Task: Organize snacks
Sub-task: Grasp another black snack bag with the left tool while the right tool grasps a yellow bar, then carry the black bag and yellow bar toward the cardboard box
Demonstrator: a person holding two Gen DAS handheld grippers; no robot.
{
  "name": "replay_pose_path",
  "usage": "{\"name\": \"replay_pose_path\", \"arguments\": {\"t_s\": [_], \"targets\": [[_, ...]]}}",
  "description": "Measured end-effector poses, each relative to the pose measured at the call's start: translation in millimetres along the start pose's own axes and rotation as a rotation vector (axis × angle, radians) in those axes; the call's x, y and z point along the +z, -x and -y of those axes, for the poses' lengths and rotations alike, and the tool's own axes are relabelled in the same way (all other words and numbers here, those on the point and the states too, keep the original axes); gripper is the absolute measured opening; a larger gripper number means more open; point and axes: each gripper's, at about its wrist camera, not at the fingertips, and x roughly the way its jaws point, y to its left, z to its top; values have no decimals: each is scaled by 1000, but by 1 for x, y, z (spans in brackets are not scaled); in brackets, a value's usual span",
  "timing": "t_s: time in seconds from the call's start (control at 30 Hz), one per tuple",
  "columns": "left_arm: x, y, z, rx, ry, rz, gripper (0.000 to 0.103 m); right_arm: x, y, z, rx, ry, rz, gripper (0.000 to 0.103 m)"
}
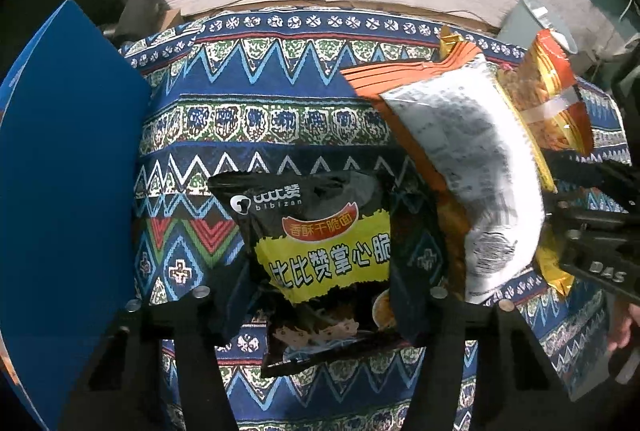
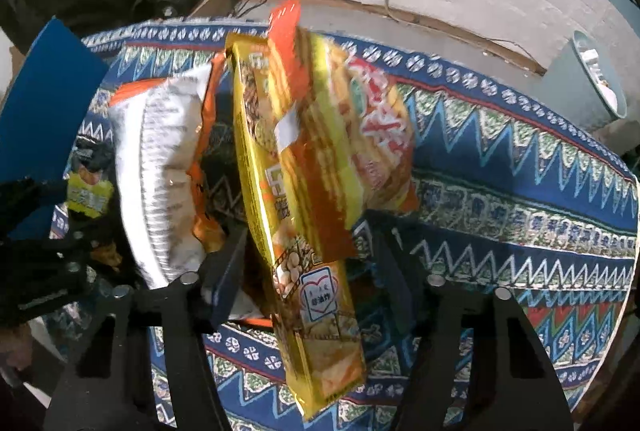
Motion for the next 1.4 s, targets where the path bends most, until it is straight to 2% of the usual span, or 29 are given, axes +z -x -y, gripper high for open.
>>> {"name": "replay_pose_path", "arguments": {"t_s": [0.13,0.2,0.33,0.67,1.13,1.4], "targets": [[-10,4,-7,-17,-4,-2,60,-7,-9,-9,-14,39,-22,53],[-17,6,-9,-16,-15,-4,60,-10,-8,-18,-36,73,-19,35],[-28,11,-10,-16,-35,0,60,-19,-8,-36,-72,116,-19,30],[-45,37,-15,-7,-54,47,60,-40,20,-56,-96,92,-3,29],[-78,80,-9,-11,-116,97,60,-80,69,-41,-94,59,-7,29],[-86,104,-2,-16,-138,137,60,-98,99,-45,-75,67,35,29]]}}
